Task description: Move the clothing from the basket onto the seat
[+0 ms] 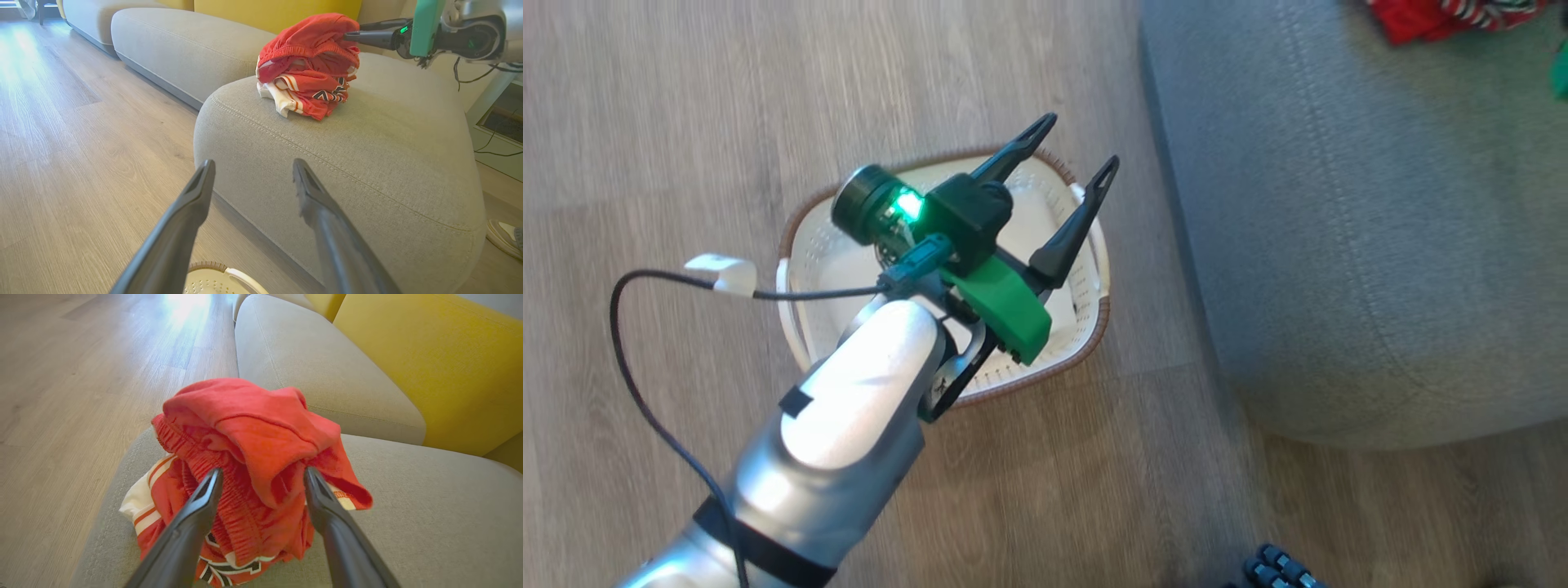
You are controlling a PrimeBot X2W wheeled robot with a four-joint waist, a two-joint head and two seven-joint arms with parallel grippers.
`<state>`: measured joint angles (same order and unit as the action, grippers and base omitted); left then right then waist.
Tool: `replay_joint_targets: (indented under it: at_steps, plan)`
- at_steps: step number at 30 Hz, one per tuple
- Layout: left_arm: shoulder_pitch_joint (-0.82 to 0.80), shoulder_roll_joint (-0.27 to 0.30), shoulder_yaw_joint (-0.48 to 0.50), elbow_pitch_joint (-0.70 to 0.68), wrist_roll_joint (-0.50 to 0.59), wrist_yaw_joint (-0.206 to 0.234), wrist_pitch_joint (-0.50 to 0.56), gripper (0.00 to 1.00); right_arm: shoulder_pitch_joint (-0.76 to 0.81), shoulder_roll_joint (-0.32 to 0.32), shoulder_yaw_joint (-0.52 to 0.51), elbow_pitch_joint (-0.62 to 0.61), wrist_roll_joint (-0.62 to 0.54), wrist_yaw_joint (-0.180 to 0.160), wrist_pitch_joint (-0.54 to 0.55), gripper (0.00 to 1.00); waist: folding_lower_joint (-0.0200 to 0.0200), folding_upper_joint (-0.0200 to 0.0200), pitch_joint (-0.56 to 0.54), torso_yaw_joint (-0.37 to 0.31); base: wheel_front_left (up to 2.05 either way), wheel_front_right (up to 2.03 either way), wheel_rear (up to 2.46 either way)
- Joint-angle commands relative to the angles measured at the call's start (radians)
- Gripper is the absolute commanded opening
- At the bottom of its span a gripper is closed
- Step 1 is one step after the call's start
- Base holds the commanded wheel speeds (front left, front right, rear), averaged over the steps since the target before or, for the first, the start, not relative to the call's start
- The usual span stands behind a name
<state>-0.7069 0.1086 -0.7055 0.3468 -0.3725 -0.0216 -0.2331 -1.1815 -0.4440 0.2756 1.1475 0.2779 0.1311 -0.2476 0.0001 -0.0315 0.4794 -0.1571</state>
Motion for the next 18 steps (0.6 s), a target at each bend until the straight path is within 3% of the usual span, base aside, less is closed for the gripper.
replay_joint_targets:
  at_steps: [1,11,18]
  plan:
    - [0.016,0.020,0.035,-0.024,-0.010,0.008,-0.002,1.00,0.029,-0.011,0.021,-0.046,0.021,0.000,-0.009,1.00,-0.0001,0.0000,-0.025,-0.014,0.00,0.00,0.00]
    - [0.070,0.019,0.066,-0.006,-0.050,0.027,-0.016,1.00,0.096,-0.060,0.125,-0.186,0.089,0.000,-0.007,1.00,-0.0001,0.0000,-0.111,-0.016,0.00,0.00,0.00]
    - [0.109,0.014,0.110,0.014,-0.069,0.045,-0.026,1.00,0.117,-0.073,0.159,-0.275,0.111,0.000,0.017,1.00,-0.0001,0.0000,-0.182,0.022,0.00,0.00,0.00]
